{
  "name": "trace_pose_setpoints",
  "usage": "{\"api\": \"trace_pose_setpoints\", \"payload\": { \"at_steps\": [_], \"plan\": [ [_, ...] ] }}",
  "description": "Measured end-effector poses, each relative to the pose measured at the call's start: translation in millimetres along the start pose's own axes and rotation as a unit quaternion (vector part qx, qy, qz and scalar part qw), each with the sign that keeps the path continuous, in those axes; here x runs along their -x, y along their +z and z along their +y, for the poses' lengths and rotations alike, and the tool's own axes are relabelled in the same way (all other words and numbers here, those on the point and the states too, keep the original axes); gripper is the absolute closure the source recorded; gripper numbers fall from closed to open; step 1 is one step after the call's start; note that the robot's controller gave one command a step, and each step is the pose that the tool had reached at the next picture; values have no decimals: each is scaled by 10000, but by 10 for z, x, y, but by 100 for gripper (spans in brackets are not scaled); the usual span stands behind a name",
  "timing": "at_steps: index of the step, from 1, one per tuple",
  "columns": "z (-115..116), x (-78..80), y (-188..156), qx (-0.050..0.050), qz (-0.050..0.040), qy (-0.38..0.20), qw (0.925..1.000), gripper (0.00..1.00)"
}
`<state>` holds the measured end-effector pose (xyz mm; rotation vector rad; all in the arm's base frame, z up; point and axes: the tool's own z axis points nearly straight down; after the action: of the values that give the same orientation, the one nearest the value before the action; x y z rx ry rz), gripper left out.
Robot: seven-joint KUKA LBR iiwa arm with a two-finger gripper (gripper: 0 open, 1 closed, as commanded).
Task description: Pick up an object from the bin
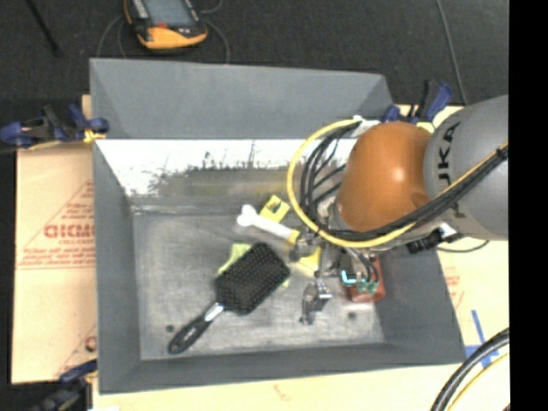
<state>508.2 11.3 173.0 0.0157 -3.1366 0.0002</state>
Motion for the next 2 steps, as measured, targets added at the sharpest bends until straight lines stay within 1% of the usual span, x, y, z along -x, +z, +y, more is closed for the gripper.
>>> {"api": "trace_pose_setpoints", "payload": {
  "at_steps": [1, 2],
  "plan": [
    [0, 18, -39, 0, -40, 0, 10000, 0],
    [435, 219, -109, -8, -40, -320, 9995, 0]
  ]
}}
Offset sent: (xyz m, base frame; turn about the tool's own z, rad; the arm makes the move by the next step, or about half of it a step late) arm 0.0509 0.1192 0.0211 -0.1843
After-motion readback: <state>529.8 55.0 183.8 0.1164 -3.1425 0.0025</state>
